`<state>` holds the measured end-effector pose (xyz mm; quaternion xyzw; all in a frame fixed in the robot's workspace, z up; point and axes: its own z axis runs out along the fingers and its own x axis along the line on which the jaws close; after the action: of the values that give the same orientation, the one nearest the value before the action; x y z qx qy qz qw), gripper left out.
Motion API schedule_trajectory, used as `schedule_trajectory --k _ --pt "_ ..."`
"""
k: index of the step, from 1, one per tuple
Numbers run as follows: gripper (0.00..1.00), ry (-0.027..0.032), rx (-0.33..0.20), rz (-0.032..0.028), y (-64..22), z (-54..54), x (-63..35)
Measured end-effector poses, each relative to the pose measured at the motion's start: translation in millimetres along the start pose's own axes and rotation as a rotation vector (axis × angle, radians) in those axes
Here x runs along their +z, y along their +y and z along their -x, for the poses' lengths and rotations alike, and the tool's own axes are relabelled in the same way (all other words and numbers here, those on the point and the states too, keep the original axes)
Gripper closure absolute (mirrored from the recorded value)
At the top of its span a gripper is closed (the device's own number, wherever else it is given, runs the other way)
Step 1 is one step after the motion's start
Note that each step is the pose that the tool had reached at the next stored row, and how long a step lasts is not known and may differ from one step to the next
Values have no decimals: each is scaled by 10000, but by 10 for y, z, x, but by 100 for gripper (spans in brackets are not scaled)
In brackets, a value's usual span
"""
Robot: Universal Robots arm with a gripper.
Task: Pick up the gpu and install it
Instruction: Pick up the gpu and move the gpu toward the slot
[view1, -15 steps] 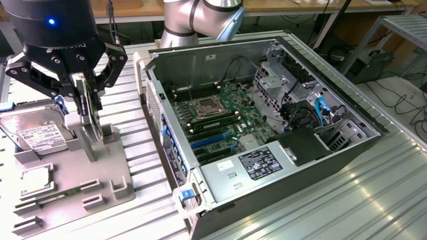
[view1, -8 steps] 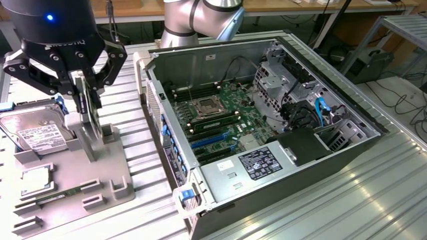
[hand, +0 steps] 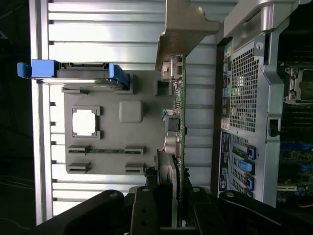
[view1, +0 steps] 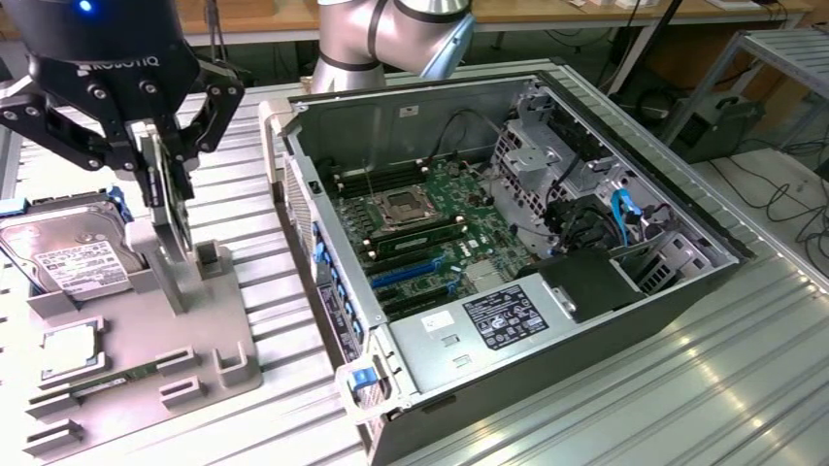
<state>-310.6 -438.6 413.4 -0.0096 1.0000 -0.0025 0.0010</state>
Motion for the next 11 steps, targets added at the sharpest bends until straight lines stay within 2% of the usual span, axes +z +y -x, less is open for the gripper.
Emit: schedule_trajectory --k 11 --pt "72 0 0 0 -1 1 -276"
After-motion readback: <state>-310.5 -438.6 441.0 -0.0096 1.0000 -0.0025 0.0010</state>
